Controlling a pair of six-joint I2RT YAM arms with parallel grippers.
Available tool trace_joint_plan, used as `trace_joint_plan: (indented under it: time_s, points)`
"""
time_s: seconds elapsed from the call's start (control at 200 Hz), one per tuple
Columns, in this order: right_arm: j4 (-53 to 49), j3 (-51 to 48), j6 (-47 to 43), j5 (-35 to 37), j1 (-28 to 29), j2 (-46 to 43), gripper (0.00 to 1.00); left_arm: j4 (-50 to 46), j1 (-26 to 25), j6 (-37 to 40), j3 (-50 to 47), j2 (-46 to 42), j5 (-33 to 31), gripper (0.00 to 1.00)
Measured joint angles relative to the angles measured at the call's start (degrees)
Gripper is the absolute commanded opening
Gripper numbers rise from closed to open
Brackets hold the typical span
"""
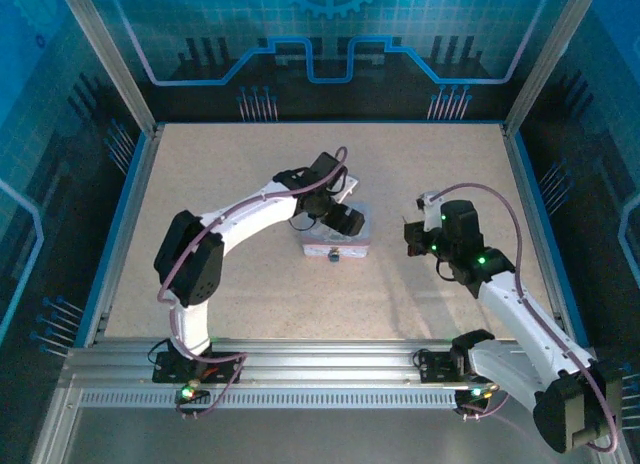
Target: Unlock a padlock with a key
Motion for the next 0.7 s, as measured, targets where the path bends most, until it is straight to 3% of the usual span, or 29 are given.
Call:
trace_joint_plan:
  time_s: [0.27,0.7]
  points:
    - [-1.6,-1.2,2.3,-0.2,-4.3,0.0,0.0,1.0,-5.6,-3.7,-3.1,-4.5,3.5,0.9]
    - [-3.7,-1.2,3.2,-0.5,-7.3,-1.3,0.0,3.9,-10.8,-6.9,-3.4,0.6,5.6,0.9]
